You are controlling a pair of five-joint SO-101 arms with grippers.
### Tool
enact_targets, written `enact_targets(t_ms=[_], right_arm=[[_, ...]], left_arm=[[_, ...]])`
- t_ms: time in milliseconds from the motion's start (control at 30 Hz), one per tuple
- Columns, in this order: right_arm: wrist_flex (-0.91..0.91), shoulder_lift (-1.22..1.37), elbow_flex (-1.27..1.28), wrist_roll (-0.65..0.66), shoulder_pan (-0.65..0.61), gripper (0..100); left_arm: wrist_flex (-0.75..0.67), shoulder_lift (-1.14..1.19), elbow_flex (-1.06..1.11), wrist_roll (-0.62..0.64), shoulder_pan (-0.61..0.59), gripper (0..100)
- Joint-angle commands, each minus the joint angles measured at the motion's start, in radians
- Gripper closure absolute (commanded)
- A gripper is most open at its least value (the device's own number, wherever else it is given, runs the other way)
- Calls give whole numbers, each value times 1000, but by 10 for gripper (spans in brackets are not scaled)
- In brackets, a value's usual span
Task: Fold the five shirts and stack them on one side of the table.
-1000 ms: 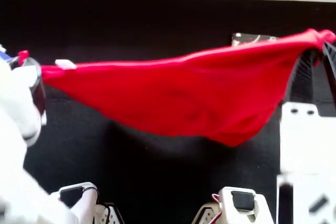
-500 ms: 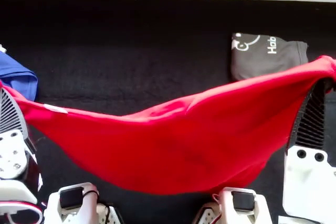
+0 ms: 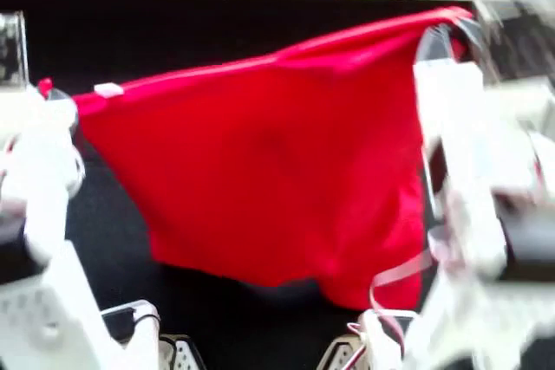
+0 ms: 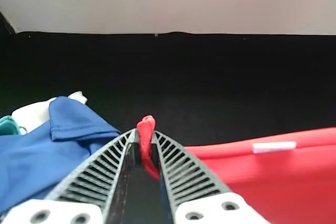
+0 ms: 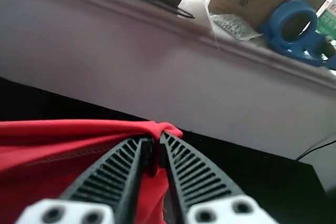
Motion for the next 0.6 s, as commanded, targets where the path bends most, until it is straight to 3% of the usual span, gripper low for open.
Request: enact_targets(t_ms=[0, 167, 567], right_arm=[[-127, 81, 36, 5, -2, 992], [-131, 124, 33, 2, -4, 992], [-16, -168, 33, 0, -4, 992]], left_arm=[[-112, 48, 2, -11, -28, 991], [-86, 234, -154, -5, -27, 991], [448, 272, -648, -5, -1, 991]])
